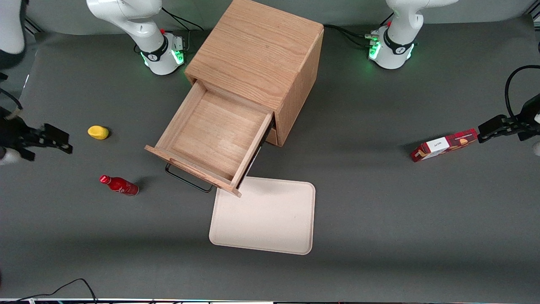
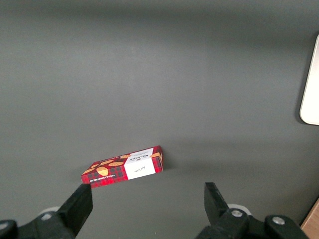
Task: Close top drawer
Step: 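Move the right gripper toward the open drawer's front panel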
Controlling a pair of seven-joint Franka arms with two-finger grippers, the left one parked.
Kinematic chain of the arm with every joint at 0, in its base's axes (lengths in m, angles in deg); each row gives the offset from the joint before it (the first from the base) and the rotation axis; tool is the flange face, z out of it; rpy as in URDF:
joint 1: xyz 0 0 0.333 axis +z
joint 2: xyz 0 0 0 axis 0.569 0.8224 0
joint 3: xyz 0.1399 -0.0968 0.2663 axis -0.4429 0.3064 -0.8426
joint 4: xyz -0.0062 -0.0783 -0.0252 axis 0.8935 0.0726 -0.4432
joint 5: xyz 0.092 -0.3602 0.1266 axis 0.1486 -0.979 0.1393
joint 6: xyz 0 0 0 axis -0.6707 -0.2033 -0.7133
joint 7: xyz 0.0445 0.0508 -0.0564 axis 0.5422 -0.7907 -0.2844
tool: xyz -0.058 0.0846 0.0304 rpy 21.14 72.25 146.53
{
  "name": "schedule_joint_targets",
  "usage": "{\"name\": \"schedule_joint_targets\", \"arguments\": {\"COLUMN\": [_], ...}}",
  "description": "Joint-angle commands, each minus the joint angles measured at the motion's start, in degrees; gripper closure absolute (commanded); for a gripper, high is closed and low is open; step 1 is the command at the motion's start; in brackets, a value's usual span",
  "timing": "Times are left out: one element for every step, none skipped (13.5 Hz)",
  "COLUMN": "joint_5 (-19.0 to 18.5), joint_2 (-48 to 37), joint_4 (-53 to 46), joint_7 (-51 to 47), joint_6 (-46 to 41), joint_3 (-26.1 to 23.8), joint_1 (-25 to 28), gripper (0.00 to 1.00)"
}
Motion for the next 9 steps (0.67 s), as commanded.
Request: {"name": "schedule_joint_targets", "arguments": {"joint_5": [1.02, 1.46, 2.16, 3.04, 4.09, 4.8, 5.41, 5.68, 5.68], "joint_2": [8.15, 9.91, 11.75, 13.25, 14.31, 15.1, 15.72, 16.51, 17.39], "joint_4": [-8.83, -9.8, -10.94, -12.08, -12.62, -12.71, -12.71, -12.8, -12.8], "joint_7": [5.55, 6.52, 7.57, 9.06, 10.73, 11.88, 12.93, 13.55, 13.65], "joint_6": [-1.57, -1.57, -1.57, -1.57, -1.66, -2.18, -2.45, -2.45, -2.45], "joint_3": [-3.03, -4.7, -5.67, -6.9, -8.3, -9.19, -9.72, -11.2, -12.87], "joint_1": [-0.19, -0.28, -0.28, -0.54, -1.07, -1.16, -0.99, -1.07, -1.07], "gripper": [0.0, 0.0, 0.0, 0.0, 0.0, 0.0, 0.0, 0.0, 0.0]}}
